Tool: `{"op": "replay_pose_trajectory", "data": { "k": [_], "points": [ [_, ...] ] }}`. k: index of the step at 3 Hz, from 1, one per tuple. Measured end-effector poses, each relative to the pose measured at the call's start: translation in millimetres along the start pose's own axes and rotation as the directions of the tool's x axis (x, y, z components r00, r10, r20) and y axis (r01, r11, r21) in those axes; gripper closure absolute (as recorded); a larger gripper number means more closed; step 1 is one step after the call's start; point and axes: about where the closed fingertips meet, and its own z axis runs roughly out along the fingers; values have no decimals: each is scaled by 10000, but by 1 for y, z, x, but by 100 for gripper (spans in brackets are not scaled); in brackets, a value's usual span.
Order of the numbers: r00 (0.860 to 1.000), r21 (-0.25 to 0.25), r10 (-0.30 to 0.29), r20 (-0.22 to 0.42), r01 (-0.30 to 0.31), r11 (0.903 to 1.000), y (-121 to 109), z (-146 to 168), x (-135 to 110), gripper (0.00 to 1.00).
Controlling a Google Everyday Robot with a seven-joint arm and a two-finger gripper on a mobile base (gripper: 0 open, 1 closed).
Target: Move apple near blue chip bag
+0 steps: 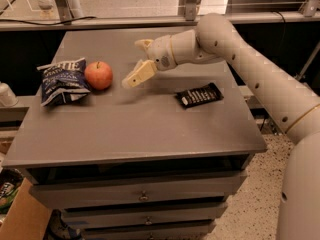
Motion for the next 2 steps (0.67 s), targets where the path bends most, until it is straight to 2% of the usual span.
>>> {"op": "replay_pose_trajectory", "data": {
  "k": [1, 2],
  "points": [
    [10000, 970, -28, -76, 35, 9953, -16, -36, 1, 0],
    [10000, 967, -28, -76, 35, 9953, -16, -36, 1, 0]
  ]
}}
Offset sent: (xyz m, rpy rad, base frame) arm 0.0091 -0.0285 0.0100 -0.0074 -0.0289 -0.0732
